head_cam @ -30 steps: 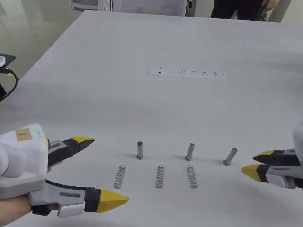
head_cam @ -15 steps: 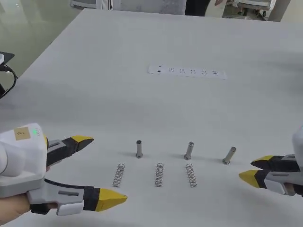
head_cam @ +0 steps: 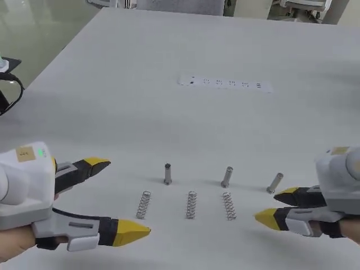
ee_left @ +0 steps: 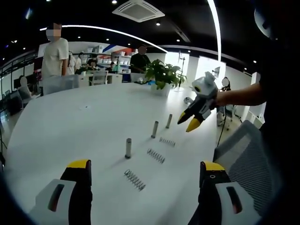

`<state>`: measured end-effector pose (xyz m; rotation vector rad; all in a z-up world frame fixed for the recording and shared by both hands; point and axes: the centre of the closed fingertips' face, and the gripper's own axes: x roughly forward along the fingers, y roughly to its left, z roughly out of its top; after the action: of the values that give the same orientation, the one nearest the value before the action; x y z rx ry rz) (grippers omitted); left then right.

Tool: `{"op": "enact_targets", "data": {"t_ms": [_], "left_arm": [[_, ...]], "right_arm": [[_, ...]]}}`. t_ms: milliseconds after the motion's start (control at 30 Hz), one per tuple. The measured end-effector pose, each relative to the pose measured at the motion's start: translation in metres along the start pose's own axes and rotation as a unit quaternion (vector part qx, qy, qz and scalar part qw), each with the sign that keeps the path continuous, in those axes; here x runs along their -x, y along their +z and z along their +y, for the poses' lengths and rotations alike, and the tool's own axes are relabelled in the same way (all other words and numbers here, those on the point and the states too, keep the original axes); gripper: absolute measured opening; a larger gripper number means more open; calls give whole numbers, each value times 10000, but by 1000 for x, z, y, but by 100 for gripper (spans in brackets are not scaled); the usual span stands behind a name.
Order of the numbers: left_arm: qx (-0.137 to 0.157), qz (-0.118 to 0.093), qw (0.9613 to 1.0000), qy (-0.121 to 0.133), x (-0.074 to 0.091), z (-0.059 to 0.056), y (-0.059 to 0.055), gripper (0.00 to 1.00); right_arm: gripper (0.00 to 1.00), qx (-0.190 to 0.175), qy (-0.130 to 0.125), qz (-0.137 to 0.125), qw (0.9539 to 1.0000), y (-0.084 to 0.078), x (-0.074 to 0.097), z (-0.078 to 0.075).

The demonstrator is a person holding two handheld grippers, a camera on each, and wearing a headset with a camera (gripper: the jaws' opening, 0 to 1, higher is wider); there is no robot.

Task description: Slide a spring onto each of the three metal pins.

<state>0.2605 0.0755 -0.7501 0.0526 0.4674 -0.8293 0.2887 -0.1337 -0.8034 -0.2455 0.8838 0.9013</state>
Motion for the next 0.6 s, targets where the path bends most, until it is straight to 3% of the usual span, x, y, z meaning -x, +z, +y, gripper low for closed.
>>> {"op": "enact_targets", "data": {"t_ms": [367, 600], "left_arm": [[-9, -51, 10000, 19, -1, 1, 4, 93], [-15, -56, 10000, 2, -3, 1, 4, 93]], "right_arm": [[34, 50, 50, 28, 10000, 15, -13, 10], [32, 155, -6, 146, 9998, 17, -24, 16]]}}
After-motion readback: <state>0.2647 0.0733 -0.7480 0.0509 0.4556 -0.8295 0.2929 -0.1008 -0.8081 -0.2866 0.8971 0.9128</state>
